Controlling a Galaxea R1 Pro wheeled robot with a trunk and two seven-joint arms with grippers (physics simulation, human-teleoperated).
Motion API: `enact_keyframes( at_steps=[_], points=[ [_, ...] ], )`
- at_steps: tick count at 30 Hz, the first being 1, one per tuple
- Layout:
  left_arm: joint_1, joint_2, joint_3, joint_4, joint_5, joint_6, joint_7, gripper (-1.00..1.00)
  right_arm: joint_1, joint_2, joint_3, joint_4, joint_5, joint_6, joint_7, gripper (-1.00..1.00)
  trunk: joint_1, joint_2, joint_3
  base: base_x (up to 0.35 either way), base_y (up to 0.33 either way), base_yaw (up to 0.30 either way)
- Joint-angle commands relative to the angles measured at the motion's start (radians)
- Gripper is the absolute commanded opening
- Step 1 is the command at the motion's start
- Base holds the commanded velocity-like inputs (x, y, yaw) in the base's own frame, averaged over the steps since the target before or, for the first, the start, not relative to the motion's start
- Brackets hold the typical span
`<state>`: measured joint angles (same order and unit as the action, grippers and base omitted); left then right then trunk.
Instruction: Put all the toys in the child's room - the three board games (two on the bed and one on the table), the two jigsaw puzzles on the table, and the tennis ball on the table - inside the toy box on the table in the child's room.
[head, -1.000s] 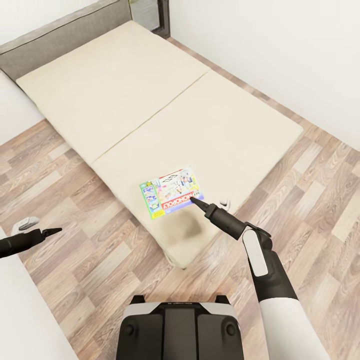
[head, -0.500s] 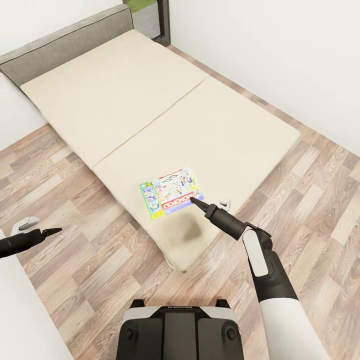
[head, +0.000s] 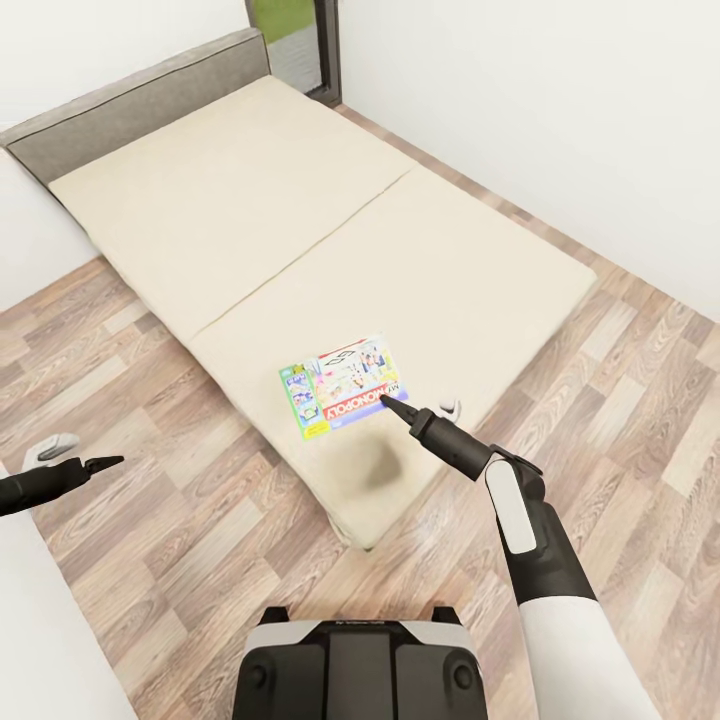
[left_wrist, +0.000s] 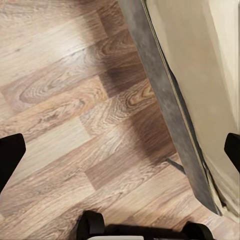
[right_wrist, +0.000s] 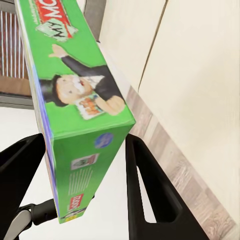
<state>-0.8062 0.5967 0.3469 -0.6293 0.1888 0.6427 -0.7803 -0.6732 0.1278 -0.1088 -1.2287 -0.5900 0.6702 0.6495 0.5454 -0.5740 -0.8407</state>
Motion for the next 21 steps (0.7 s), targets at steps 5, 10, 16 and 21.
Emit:
enact_keyframes(
  at_steps=[5,10,16,21],
  points=[
    [0.0,0.0,0.001,0.0,0.003,0.006,-0.002,1.0,0.001,0.001,-0.003,0.0,-0.002,0.006,0.004,-1.0,0.0,-0.001,0.008,0.0,0.0,0.0],
    [0.0,0.0,0.001,0.0,0.003,0.006,-0.002,1.0,0.002,0.002,-0.002,0.0,-0.002,0.006,0.004,-1.0,0.0,-0.001,0.016,0.0,0.0,0.0],
    [0.0,0.0,0.001,0.0,0.003,0.006,-0.002,1.0,0.008,0.016,-0.002,-0.021,-0.002,0.011,0.001,-1.0,0.0,-0.001,0.026,0.0,0.0,0.0],
    [0.0,0.001,0.003,-0.003,0.003,0.006,-0.001,1.0,0.021,0.02,-0.004,-0.068,-0.004,0.014,-0.005,-1.0,0.0,-0.001,0.034,0.0,0.0,0.0]
  ],
)
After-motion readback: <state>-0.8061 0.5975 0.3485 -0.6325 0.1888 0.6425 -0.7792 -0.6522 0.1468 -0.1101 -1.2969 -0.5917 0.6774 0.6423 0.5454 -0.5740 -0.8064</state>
